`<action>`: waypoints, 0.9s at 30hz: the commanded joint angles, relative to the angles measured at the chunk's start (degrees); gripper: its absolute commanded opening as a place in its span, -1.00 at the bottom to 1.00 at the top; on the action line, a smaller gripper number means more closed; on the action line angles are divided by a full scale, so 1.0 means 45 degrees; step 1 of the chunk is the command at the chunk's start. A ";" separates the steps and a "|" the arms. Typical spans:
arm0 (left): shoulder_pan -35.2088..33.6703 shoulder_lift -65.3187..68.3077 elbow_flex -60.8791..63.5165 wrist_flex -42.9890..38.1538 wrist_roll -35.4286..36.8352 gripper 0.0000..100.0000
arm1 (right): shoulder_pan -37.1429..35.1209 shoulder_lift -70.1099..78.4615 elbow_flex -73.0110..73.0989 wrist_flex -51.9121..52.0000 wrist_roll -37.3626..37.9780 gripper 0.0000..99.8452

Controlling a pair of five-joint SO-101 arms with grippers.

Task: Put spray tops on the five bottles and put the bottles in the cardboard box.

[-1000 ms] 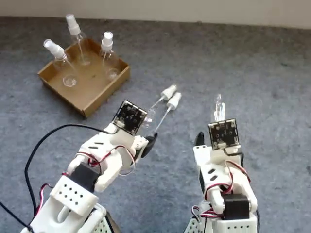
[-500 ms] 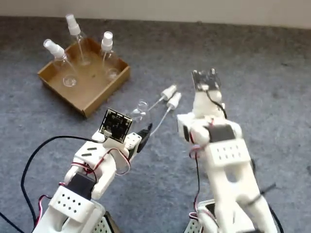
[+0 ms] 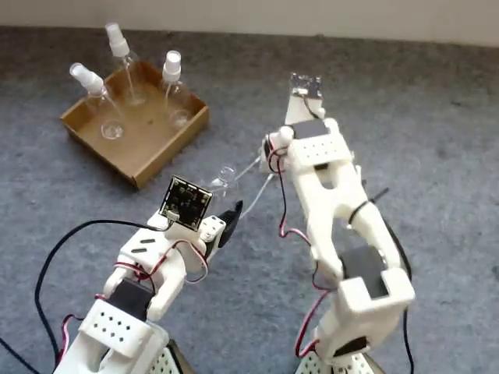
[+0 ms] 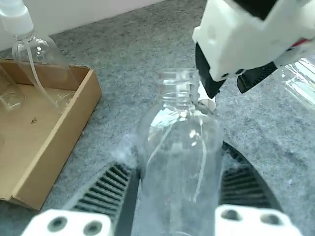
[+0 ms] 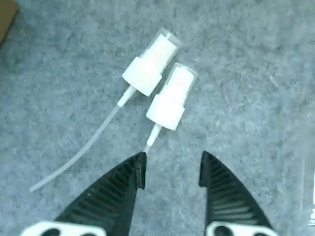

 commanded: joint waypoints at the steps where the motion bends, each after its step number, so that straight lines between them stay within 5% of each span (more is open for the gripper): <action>1: -0.0147 -0.0283 -0.0029 -0.0352 0.0156 -0.80 | -0.0127 0.1612 -0.2901 0.0440 -0.0664 -0.56; 15: -0.0147 -0.0283 0.0166 -0.0352 0.0156 -0.80 | 0.0068 0.5324 -0.5402 0.0479 -0.0762 -0.56; 27: -0.0147 -0.0283 0.0186 -0.0352 0.0156 -0.80 | 0.1045 0.5324 -0.5441 0.2510 -0.0645 -0.86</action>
